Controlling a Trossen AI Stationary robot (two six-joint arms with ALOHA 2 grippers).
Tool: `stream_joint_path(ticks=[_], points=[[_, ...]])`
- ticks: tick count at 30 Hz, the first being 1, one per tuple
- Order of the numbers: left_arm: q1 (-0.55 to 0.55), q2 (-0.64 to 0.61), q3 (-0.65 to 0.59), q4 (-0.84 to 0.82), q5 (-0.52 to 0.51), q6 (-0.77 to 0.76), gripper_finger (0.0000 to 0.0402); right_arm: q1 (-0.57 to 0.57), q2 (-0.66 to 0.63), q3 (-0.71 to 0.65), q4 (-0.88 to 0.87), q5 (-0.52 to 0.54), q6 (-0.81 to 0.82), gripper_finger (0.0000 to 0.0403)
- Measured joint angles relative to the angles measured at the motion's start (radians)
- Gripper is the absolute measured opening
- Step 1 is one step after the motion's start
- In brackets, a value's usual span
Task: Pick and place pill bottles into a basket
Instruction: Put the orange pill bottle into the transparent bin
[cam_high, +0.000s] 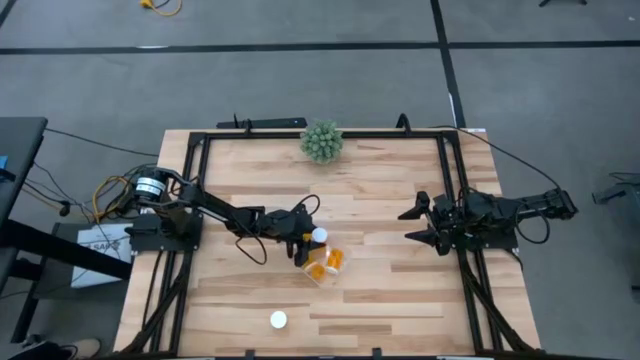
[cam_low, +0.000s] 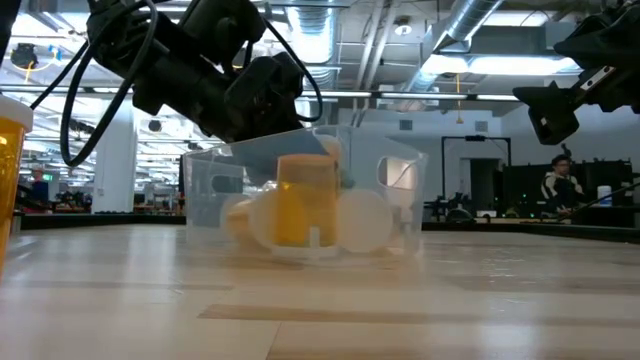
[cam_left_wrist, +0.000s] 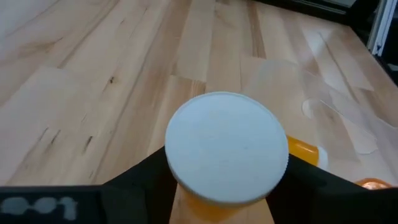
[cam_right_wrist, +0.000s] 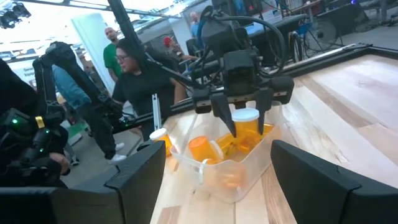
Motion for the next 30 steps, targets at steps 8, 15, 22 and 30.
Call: stream_joint_path(ticks=[8, 15, 22, 30], points=[[0.002, -0.001, 0.000, -0.012, -0.017, 0.034, 0.0245, 0.000, 0.000, 0.000, 0.000, 0.000, 0.000, 0.0286], [0.002, -0.009, 0.027, -0.021, -0.021, 0.034, 0.0268, 0.000, 0.000, 0.000, 0.000, 0.000, 0.000, 0.0286], [0.002, -0.069, 0.116, -0.125, -0.037, 0.108, 0.0271, 0.000, 0.000, 0.000, 0.000, 0.000, 0.000, 0.0286], [0.007, -0.169, 0.146, -0.247, -0.055, 0.129, 0.0271, 0.000, 0.000, 0.000, 0.000, 0.000, 0.000, 0.0286]])
